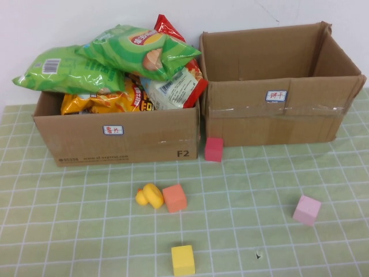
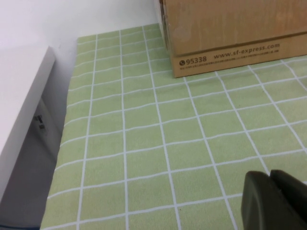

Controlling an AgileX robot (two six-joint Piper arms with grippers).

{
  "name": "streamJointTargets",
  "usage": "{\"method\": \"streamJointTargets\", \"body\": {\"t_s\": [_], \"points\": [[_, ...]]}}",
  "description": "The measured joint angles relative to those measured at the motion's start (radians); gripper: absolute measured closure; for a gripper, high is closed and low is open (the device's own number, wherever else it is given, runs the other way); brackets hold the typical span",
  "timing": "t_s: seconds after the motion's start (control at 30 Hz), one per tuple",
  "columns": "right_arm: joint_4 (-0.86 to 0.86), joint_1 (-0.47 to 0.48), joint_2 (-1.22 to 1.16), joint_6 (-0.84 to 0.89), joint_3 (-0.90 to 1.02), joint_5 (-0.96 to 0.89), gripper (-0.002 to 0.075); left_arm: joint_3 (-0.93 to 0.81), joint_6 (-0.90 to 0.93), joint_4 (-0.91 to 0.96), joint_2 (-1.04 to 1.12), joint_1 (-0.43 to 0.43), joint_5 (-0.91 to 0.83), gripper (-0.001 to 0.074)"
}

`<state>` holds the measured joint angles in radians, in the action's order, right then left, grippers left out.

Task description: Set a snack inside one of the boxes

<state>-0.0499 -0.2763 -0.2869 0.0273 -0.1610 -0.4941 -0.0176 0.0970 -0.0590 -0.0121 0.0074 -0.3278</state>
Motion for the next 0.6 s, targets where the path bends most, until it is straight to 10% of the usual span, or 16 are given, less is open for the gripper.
{"method": "streamJointTargets", "body": {"t_s": [0.6], "points": [[0.050, 0.370, 0.296, -0.008, 0.179, 0.140, 0.0715, 0.000, 0.000, -0.001, -0.002, 0.001, 0.000, 0.0736]]}}
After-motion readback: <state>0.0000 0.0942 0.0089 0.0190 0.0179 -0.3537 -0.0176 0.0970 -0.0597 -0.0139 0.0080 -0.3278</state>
